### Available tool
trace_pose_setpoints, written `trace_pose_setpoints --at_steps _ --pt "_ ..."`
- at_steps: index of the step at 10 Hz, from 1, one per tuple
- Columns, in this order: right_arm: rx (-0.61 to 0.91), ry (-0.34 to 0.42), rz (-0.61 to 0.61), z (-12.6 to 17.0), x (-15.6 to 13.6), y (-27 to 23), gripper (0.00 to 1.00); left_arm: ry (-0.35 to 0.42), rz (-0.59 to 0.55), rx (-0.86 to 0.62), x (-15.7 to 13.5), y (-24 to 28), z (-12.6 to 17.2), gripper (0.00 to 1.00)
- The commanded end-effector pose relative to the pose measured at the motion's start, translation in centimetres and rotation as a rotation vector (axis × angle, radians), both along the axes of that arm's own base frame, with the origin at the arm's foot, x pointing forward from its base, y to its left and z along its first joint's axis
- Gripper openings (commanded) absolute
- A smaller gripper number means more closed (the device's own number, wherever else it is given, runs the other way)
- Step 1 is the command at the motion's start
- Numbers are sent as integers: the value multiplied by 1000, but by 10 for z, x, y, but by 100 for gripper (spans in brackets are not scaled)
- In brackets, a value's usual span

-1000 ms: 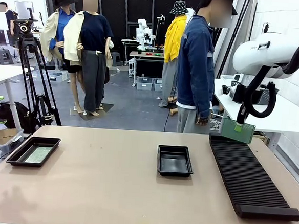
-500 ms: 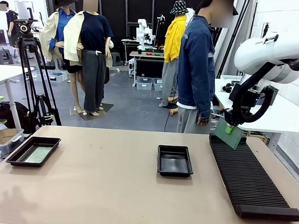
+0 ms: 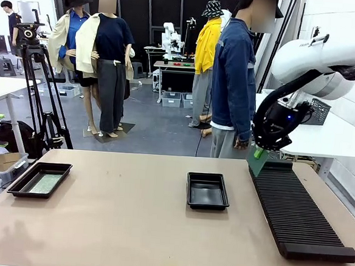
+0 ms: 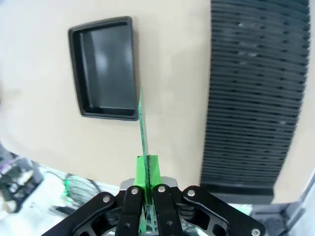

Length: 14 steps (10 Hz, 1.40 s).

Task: Inspect and transfer BCBs to ESD trays.
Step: Pick up the Blank PCB from the PCB Rack and place it in the right ESD tray.

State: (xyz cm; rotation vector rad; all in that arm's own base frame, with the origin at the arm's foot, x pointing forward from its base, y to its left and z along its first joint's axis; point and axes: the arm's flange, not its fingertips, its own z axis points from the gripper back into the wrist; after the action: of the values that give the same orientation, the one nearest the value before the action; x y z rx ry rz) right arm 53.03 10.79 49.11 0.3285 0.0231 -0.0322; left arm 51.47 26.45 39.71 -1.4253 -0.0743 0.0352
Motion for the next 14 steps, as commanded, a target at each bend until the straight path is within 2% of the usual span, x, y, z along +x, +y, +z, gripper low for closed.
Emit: trace_pose_setpoints --at_steps 1,3,5,6,9,11,14 --pt "67 17 -89 -3 -9 11 0 -1 -15 13 -3 0 1 100" --pt "124 3 -156 -8 -15 22 0 -1 -15 13 -3 0 1 100" --pt "170 -4 -161 -16 -21 29 0 -1 -15 13 -3 0 1 100" --pt "178 -23 -157 -24 -21 34 0 -1 -15 13 -3 0 1 100" --pt "213 -10 -153 -59 -9 62 0 -1 -15 13 -3 0 1 100" --pt "292 -7 -134 -80 -1 79 0 -1 -15 13 -3 0 1 100" --pt "303 -42 -107 -103 7 102 0 -1 -15 13 -3 0 1 100"
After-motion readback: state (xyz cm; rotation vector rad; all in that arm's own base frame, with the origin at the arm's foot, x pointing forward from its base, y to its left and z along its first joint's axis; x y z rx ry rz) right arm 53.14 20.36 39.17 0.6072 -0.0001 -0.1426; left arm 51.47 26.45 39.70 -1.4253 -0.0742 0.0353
